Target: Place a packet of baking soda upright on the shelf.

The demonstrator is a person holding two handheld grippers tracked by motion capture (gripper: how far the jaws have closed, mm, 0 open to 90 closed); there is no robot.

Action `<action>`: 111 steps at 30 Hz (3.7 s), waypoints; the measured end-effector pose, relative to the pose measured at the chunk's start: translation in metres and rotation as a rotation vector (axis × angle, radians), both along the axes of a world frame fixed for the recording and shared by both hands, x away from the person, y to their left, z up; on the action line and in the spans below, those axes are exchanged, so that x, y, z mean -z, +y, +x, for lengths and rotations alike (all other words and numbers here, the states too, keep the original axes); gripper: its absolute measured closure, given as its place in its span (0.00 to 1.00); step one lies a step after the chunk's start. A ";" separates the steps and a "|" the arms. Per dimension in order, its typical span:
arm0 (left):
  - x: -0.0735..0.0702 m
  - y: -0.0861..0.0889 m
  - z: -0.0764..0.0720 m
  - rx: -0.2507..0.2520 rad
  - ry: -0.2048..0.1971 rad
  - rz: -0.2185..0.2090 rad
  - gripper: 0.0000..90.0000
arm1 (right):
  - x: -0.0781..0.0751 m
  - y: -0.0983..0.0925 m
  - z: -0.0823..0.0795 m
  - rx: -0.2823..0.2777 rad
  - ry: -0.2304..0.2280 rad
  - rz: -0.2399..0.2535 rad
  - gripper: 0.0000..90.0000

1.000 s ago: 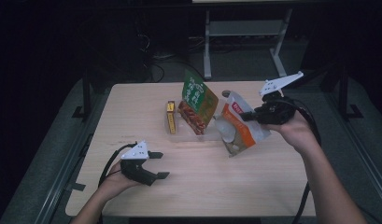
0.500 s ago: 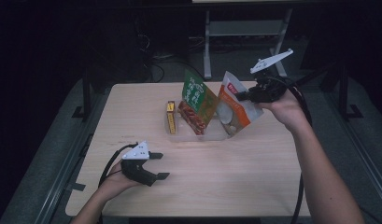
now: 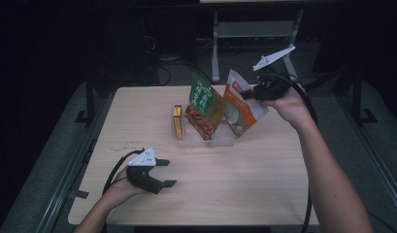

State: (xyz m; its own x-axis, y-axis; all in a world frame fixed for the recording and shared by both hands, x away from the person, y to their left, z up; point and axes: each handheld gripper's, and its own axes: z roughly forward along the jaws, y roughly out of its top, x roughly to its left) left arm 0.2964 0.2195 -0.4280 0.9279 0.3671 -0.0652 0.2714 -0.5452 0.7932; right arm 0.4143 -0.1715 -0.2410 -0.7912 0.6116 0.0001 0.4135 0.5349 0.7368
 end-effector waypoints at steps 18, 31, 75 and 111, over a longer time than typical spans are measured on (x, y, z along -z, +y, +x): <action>0.003 0.000 0.004 -0.003 0.014 -0.001 0.25 | 0.012 0.011 0.022 0.003 -0.003 -0.057 1.00; 0.005 -0.003 0.007 -0.004 0.031 -0.019 0.25 | 0.028 0.017 0.039 0.033 0.070 -0.059 1.00; 0.003 -0.013 0.005 0.074 0.011 0.033 0.25 | 0.063 0.033 0.076 0.096 0.185 -0.069 0.87; 0.000 -0.009 0.003 0.051 0.020 0.020 0.25 | 0.059 -0.024 -0.001 0.128 0.009 0.111 0.34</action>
State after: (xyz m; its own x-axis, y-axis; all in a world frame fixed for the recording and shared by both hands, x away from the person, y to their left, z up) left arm 0.2991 0.2102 -0.4285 0.9439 0.3212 -0.0769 0.2587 -0.5743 0.7767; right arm 0.4130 -0.1951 -0.2996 -0.7066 0.7030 0.0801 0.4802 0.3933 0.7841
